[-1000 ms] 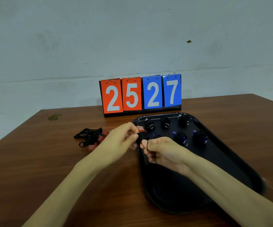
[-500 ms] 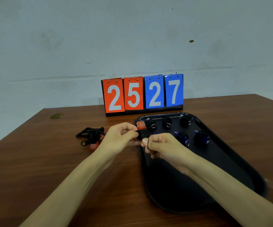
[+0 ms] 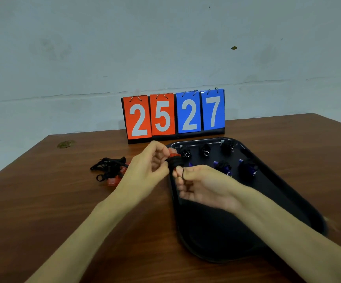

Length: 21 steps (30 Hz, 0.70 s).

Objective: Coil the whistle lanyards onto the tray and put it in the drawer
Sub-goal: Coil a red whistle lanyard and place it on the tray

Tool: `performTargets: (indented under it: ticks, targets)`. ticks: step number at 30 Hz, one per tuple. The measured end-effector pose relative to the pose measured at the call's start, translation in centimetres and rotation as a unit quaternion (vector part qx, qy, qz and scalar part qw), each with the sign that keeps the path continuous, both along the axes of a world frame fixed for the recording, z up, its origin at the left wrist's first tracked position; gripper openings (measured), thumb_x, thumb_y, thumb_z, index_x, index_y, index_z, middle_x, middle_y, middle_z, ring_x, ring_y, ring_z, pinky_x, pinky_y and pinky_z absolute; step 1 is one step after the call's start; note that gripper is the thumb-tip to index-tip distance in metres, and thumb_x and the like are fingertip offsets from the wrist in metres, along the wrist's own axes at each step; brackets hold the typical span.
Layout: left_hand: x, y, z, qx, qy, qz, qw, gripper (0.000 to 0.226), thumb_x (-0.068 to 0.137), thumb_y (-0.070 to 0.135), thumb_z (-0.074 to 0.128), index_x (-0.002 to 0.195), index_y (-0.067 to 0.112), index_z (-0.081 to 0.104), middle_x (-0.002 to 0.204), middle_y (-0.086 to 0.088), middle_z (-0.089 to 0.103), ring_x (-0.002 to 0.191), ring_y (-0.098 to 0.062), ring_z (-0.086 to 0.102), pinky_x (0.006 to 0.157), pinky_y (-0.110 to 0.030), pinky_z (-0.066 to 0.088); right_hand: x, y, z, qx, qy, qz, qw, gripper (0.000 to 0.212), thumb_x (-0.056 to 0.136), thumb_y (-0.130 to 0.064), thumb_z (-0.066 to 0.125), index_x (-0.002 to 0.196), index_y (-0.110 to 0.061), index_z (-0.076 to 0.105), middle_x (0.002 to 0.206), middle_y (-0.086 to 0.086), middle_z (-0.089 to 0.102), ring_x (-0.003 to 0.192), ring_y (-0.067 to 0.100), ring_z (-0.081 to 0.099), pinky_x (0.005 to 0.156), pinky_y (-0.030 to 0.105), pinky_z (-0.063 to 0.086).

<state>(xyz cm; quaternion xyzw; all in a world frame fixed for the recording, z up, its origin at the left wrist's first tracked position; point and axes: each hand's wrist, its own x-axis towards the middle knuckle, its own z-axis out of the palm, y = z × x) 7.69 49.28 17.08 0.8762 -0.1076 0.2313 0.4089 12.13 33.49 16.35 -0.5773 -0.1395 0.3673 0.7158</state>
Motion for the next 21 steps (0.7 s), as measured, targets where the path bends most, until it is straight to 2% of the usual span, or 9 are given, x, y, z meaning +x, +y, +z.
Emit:
performTargets:
  ticks: [2,4,8,9,11,12,14,18,21]
  targets:
    - [-0.5,-0.1,0.1,0.065,-0.074,0.007,0.995,0.023,0.087,0.007,0.058,0.093,0.027,0.049,0.091,0.014,0.057,0.089,-0.004,0.056,0.078,-0.017,0.048,0.2,-0.4,0.5,0.063,0.110,0.048,0.991,0.012,0.082,-0.019,0.055,0.076,-0.013,0.063,0.063,-0.004,0.054,0.064,0.009,0.047,0.064,0.020,0.044]
    - [-0.7,-0.2,0.2,0.073,-0.125,0.007,0.989,0.022,0.087,0.009,0.058,0.097,0.026,0.049,0.091,0.013,0.057,0.090,-0.006,0.056,0.078,-0.016,0.048,0.4,-0.6,0.6,0.107,0.162,0.084,0.977,0.016,0.086,-0.022,0.053,0.078,-0.013,0.063,0.062,-0.004,0.054,0.065,0.009,0.048,0.065,0.019,0.045]
    - [-0.6,-0.7,0.1,-0.063,-0.105,0.019,0.992,0.017,0.087,0.005,0.060,0.089,0.022,0.056,0.087,0.015,0.061,0.088,-0.006,0.060,0.078,-0.017,0.050,0.4,-0.4,0.5,0.134,0.157,0.096,0.974,0.018,0.089,-0.022,0.050,0.078,-0.014,0.063,0.063,-0.005,0.053,0.065,0.009,0.049,0.065,0.020,0.046]
    - [-0.5,-0.6,0.0,-0.047,-0.117,0.012,0.992,0.014,0.088,0.006,0.058,0.089,0.021,0.057,0.088,0.016,0.061,0.089,-0.005,0.060,0.077,-0.018,0.050,0.5,-0.5,0.5,0.132,0.160,0.094,0.974,0.018,0.089,-0.022,0.051,0.078,-0.014,0.063,0.063,-0.005,0.053,0.065,0.009,0.049,0.066,0.020,0.046]
    - [-0.5,-0.3,-0.2,0.062,-0.165,-0.008,0.984,0.010,0.090,0.009,0.054,0.094,0.017,0.059,0.093,0.012,0.059,0.091,-0.004,0.057,0.078,-0.015,0.047,0.8,-0.8,0.5,0.130,0.178,0.099,0.970,0.018,0.090,-0.020,0.051,0.078,-0.014,0.064,0.064,-0.005,0.053,0.066,0.010,0.049,0.068,0.020,0.045]
    - [-0.5,-0.1,-0.2,0.120,-0.187,-0.013,0.975,0.012,0.091,0.010,0.052,0.098,0.015,0.060,0.097,0.007,0.059,0.092,-0.003,0.055,0.079,-0.012,0.045,0.9,-1.0,0.6,0.132,0.191,0.105,0.967,0.017,0.090,-0.019,0.052,0.079,-0.013,0.064,0.064,-0.005,0.053,0.066,0.010,0.049,0.068,0.020,0.045]
    - [-0.4,0.1,-0.2,0.170,-0.210,-0.002,0.963,0.018,0.091,0.010,0.050,0.103,0.010,0.063,0.100,-0.001,0.060,0.094,-0.003,0.054,0.084,-0.010,0.043,1.0,-1.3,0.8,0.138,0.226,0.113,0.958,0.016,0.089,-0.017,0.052,0.079,-0.012,0.064,0.066,-0.004,0.054,0.066,0.010,0.049,0.068,0.022,0.046]
    - [-0.2,0.4,-0.3,0.165,-0.247,0.018,0.955,0.019,0.087,0.007,0.060,0.105,0.005,0.067,0.098,-0.005,0.067,0.095,-0.006,0.059,0.087,-0.013,0.047,1.2,-1.6,0.9,0.136,0.249,0.120,0.951,0.015,0.088,-0.016,0.053,0.080,-0.010,0.064,0.066,-0.003,0.053,0.067,0.009,0.047,0.068,0.022,0.046]
    - [-0.2,0.3,-0.3,0.104,-0.198,0.004,0.975,0.018,0.086,0.006,0.063,0.103,0.008,0.067,0.099,0.000,0.068,0.095,-0.003,0.060,0.083,-0.012,0.048,1.2,-1.7,1.0,0.113,0.217,0.128,0.961,0.011,0.085,-0.017,0.057,0.080,-0.011,0.065,0.066,-0.003,0.055,0.066,0.009,0.049,0.067,0.021,0.046]
